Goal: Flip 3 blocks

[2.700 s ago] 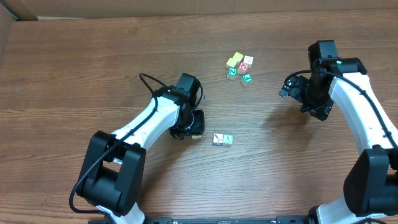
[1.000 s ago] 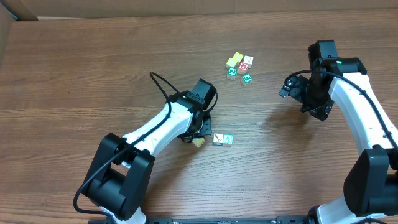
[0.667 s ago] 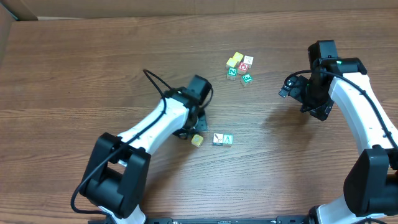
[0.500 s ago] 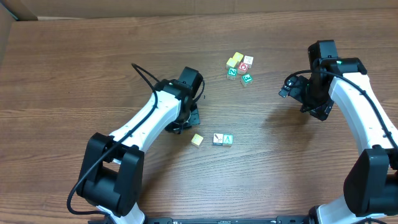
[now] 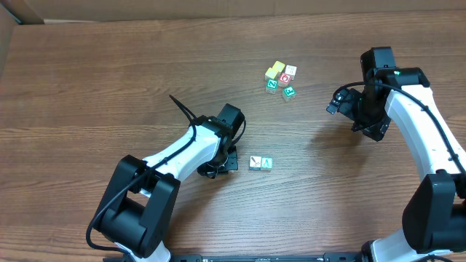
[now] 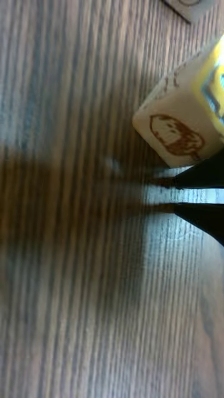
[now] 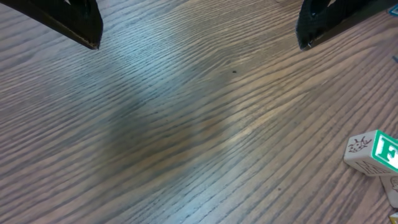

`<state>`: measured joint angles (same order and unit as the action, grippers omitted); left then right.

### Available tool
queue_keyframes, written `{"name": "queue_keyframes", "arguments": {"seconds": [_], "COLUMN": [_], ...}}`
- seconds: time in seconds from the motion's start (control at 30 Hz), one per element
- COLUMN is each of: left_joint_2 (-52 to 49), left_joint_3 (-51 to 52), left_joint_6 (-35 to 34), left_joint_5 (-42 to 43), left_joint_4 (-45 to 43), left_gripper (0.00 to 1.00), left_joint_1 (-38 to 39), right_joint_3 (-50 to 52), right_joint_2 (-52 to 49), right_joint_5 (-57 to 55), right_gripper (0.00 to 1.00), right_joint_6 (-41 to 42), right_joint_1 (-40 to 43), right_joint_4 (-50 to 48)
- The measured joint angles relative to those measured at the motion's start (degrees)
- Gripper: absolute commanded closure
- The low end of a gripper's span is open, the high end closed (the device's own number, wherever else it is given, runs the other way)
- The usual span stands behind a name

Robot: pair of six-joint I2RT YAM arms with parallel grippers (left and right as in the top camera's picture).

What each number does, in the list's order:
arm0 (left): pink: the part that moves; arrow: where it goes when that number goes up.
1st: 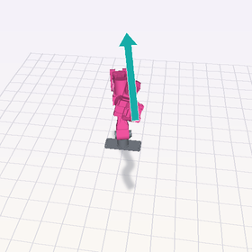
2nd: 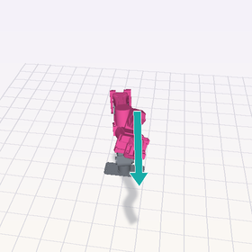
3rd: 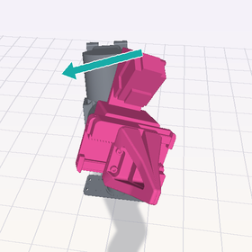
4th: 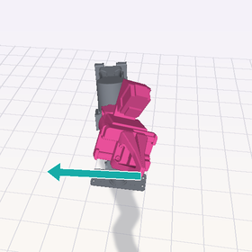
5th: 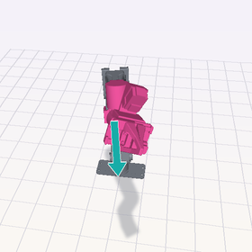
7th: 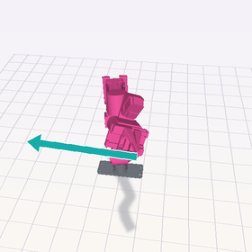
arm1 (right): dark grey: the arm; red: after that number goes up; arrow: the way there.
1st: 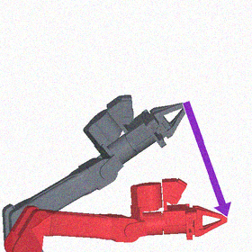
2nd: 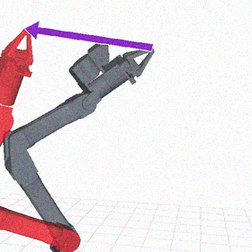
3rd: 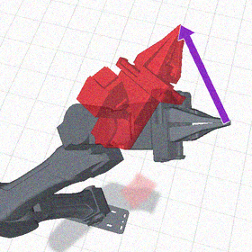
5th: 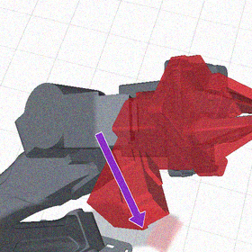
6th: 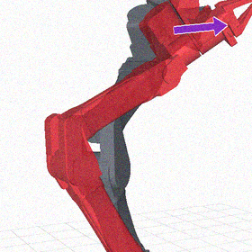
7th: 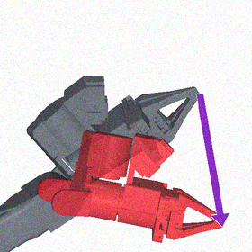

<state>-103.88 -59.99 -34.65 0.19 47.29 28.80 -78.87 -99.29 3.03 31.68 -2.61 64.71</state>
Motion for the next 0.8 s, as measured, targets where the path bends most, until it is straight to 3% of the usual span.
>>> {"name": "queue_keyframes", "arguments": {"seconds": [0.8], "left_joint_2": [0.0], "left_joint_3": [0.39], "left_joint_6": [0.04], "left_joint_5": [6.88], "left_joint_4": [-7.52], "left_gripper": [0.96], "left_joint_1": [-0.07], "right_joint_3": [0.0], "right_joint_2": [0.0], "right_joint_5": [-0.02], "right_gripper": [0.0], "right_joint_6": [-0.02], "right_joint_1": [0.0], "right_joint_4": [0.0]}}
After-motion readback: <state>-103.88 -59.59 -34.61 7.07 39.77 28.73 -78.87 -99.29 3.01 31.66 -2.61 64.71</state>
